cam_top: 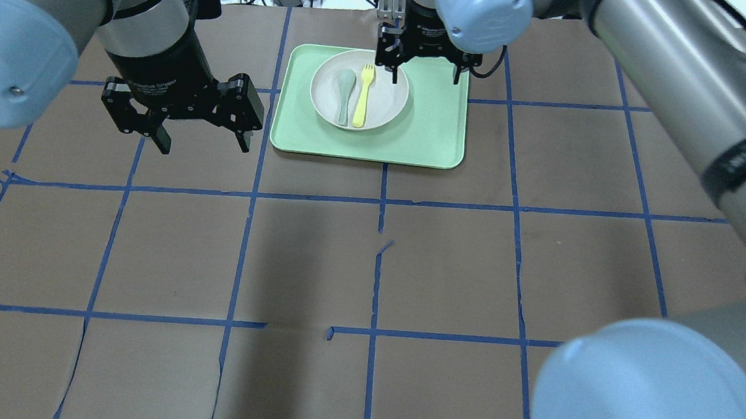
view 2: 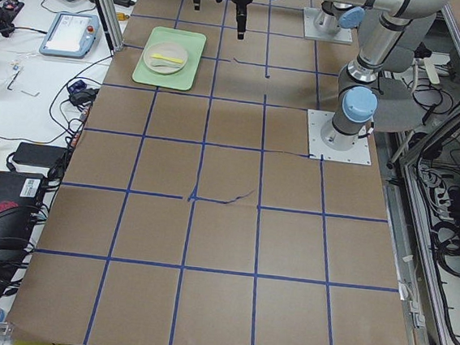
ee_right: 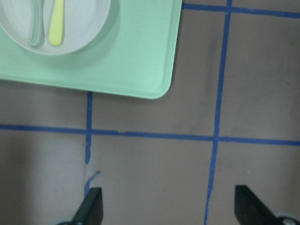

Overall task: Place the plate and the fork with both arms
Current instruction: 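Reach the right gripper over the plate and grasp the yellow fork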

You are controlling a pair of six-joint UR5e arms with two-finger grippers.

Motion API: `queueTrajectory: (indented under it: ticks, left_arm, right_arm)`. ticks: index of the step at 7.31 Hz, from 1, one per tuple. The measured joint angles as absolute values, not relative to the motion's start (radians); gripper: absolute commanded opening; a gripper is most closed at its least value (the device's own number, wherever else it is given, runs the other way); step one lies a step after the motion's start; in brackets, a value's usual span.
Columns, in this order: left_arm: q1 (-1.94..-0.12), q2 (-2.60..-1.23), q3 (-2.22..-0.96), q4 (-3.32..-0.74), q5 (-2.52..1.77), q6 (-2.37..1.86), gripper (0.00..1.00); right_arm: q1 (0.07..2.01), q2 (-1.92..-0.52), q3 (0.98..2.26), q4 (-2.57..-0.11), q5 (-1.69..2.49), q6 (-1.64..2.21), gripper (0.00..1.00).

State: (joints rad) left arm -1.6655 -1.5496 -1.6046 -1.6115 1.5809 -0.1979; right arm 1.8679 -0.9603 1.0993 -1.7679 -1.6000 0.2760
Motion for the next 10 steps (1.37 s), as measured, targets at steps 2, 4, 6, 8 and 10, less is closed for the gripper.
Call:
queueTrajectory:
  ticks: [2,4,6,8,10]
  left_arm:
    - [-1.666,-1.545,-1.611,-1.612,1.581,-0.199,1.0]
    - [-1.666,-1.544,-1.613,-1.611,1.582,-0.2,1.0]
    - [-1.666,-1.546,-1.614,-1.611,1.582,-0.202,1.0]
    - [-1.666,-1.546,-1.614,-1.611,1.582,-0.204,1.0]
    - [-1.666,-1.546,-1.614,-1.611,1.582,-0.205,1.0]
  right_arm:
    - [1.901,-0.789,0.965,-1.825,-1.599,0.347,0.79]
    - [1.906,-0.701,0.938,-1.907,-1.591,0.371,0.79]
    - [1.909,-0.648,0.936,-1.971,-1.574,0.39,0.76]
    - [1.919,-0.624,0.937,-2.005,-1.553,0.422,0.5]
    - [1.926,-0.611,0.938,-2.02,-1.55,0.433,0.37]
